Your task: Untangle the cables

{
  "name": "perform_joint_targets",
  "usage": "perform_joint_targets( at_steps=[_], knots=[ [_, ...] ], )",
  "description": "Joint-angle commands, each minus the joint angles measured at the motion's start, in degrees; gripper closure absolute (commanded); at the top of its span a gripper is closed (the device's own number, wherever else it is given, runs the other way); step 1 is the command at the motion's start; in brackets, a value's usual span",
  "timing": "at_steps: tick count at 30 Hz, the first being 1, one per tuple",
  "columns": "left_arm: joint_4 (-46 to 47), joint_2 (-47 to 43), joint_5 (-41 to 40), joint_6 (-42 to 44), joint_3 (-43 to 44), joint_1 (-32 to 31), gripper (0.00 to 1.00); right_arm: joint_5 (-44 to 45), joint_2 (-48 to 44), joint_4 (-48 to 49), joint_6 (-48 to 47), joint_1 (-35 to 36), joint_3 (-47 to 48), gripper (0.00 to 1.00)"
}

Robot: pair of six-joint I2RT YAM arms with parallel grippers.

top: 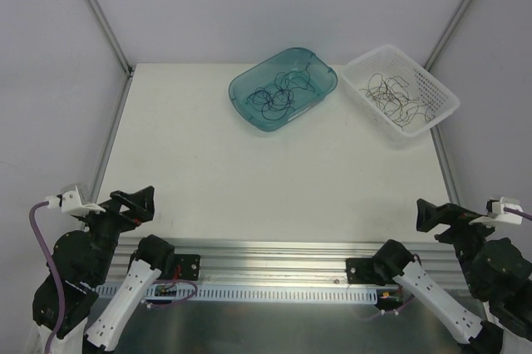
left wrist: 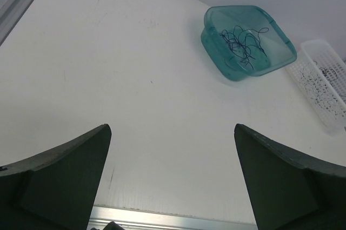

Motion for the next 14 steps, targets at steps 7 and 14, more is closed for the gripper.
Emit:
perform_joint_targets(
  at_steps=[7,14],
  knots=[
    [-0.45,-9.28,-1.44,-2.77,0.44,-0.01,0.01,-2.02,-9.44,2.82,-2.54,0.47,-1.08,0.03],
    [-0.54,-9.28,-1.7,-2.86,0.35,-0.01,0.01,-2.9,-9.0,3.53,-3.34,0.55,-1.35,0.03]
  ],
)
